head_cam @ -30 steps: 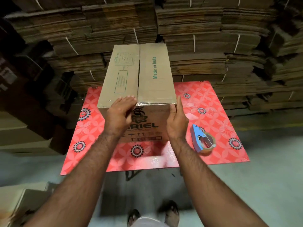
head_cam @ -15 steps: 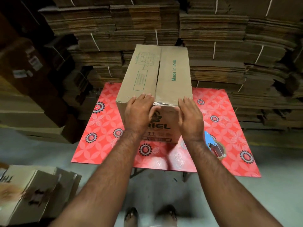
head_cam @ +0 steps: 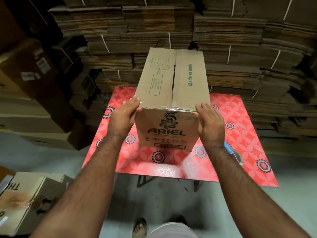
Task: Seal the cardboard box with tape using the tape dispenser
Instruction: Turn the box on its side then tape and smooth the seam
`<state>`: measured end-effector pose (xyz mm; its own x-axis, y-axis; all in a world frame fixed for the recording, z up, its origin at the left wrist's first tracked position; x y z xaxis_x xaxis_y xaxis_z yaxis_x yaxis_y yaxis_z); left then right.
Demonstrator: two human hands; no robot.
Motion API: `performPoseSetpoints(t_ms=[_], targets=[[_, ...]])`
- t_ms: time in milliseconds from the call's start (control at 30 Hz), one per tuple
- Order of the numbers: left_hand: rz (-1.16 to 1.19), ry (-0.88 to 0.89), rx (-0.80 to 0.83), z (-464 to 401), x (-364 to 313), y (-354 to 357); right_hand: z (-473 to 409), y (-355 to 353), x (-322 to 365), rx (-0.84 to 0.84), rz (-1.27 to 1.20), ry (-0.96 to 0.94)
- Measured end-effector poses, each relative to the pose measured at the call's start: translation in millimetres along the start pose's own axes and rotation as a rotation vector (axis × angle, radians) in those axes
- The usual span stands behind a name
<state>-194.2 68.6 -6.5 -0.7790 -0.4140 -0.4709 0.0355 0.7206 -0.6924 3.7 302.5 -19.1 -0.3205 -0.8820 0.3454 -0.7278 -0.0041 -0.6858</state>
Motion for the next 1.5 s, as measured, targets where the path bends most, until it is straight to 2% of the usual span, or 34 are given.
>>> performPoseSetpoints(t_ms=[133, 300, 433, 667, 867, 967, 1067, 1167, 1300, 1500], targets=[[0.152, -0.113, -0.06, 3, -13, 6, -3, -1, 39, 0.014, 0.181, -0.048], [0.001, 0.061, -0.019, -6, -20, 24, -16, 44, 94, 0.137, 0.198, -0.185], [0.008, 0.187, -0.028, -4, -8, 15, -12, 44, 82, 0.134, 0.195, -0.227], [0.078, 0.221, 0.039, -3, 5, 14, -3, 27, 29, 0.049, 0.157, -0.15], [0.17, 0.149, 0.036, 0, 7, 1, -5, 15, 29, 0.052, 0.133, -0.031], [0.253, 0.06, -0.035, -7, 3, -11, -7, -1, 13, -0.002, 0.08, 0.196], [0.26, -0.052, -0.075, -24, -7, -20, -12, -8, -1, 0.049, 0.063, 0.333], [0.24, -0.14, -0.039, -53, -20, -16, -30, -8, 4, 0.096, 0.027, 0.31], [0.218, -0.102, 0.033, -91, -48, -1, -68, -10, 13, 0.1, -0.058, 0.315], [0.172, -0.188, 0.094, -138, -60, 32, -123, 14, -1, 0.227, -0.07, 0.275]])
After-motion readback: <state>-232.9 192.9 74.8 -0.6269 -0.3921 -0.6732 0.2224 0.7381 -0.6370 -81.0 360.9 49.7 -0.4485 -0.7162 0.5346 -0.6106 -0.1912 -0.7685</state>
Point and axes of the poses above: each hand's wrist, its own z-axis away from the middle knuckle, its own y-axis out of the palm, x = y × z, the point moved 6 cm from there along -z, towards the middle knuckle, and after that the axes turned 1 degree about -y, right-handed, at the moved point
